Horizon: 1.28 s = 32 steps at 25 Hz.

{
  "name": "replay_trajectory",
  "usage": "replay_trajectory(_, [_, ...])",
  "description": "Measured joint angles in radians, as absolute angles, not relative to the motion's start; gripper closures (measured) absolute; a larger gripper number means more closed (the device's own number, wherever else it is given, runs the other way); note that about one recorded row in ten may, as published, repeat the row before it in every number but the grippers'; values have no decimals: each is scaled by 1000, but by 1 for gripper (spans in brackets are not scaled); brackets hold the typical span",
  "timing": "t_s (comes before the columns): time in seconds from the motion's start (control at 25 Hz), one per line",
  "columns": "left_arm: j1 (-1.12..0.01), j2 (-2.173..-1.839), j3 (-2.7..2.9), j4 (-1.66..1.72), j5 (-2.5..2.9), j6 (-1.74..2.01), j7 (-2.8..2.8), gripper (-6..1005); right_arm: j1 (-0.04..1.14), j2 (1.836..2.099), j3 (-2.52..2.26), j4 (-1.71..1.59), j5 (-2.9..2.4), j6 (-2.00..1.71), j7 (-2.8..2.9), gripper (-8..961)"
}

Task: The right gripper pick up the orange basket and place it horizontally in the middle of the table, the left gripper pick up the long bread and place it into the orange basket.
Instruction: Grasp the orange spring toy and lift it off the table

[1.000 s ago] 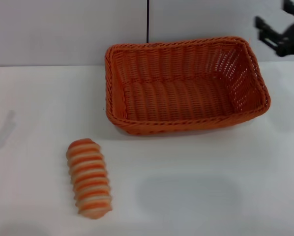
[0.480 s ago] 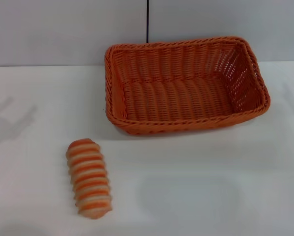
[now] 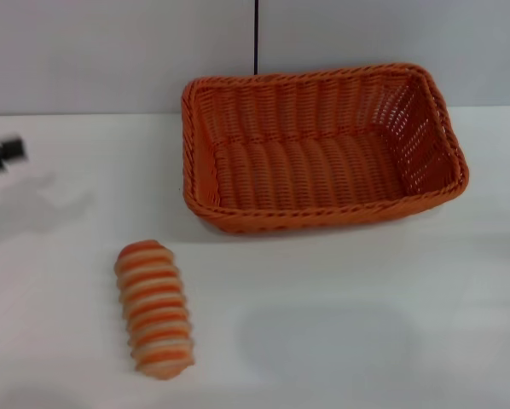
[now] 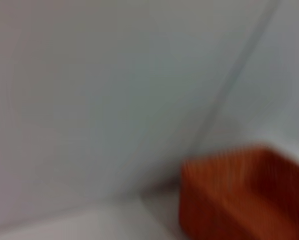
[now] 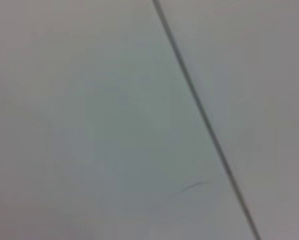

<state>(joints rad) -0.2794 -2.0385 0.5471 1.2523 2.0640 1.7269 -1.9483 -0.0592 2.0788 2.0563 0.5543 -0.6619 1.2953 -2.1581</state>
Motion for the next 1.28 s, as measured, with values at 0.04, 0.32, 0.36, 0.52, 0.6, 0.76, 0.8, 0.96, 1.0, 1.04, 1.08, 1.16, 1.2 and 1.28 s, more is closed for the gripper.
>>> replay_trajectory(0.04, [-279, -2039, 547, 1252, 2064, 1727, -1948, 186, -59, 2079, 2056, 554, -662, 1295, -2158, 287])
replay_trajectory(0.32, [-423, -2041, 611, 1164, 2263, 1807, -1974, 185, -55, 2075, 2117, 453, -666, 1374, -2213, 287])
replay_trajectory(0.36, [-444, -2041, 612, 1136, 2282, 1811, -1977, 185, -57, 2074, 2119, 451, -669, 1374, -2216, 287])
replay_trajectory(0.52, [-493, -2058, 624, 1083, 2367, 1796, -1987, 185, -59, 2074, 2123, 432, -673, 1376, -2222, 287])
replay_trajectory(0.6, [-501, -2061, 658, 1049, 2383, 1767, -1988, 186, -56, 2072, 2124, 416, -673, 1377, -2235, 287])
replay_trajectory(0.76, [-497, -2062, 678, 1009, 2376, 1722, -1977, 186, -54, 2071, 2124, 409, -673, 1380, -2250, 287])
replay_trajectory(0.8, [-494, -2063, 682, 997, 2372, 1707, -1969, 186, -54, 2071, 2124, 407, -674, 1382, -2250, 287])
replay_trajectory(0.96, [-486, -2064, 688, 938, 2364, 1633, -1925, 187, -49, 2071, 2124, 398, -674, 1384, -2250, 287])
replay_trajectory(1.0, [-483, -2065, 689, 912, 2362, 1600, -1900, 187, -48, 2071, 2124, 397, -674, 1385, -2250, 287])
replay_trajectory(1.04, [-483, -2065, 689, 912, 2362, 1600, -1900, 187, -48, 2071, 2124, 397, -674, 1385, -2250, 287])
replay_trajectory(1.08, [-477, -2065, 693, 901, 2362, 1571, -1883, 187, -48, 2071, 2124, 396, -674, 1387, -2250, 287])
replay_trajectory(1.16, [-473, -2065, 699, 896, 2362, 1553, -1876, 187, -48, 2071, 2124, 397, -674, 1389, -2250, 287])
replay_trajectory(1.2, [-469, -2064, 715, 885, 2362, 1532, -1871, 188, -47, 2071, 2125, 397, -674, 1391, -2250, 287])
replay_trajectory(1.28, [-467, -2063, 730, 875, 2363, 1522, -1871, 188, -47, 2071, 2125, 397, -673, 1394, -2250, 287])
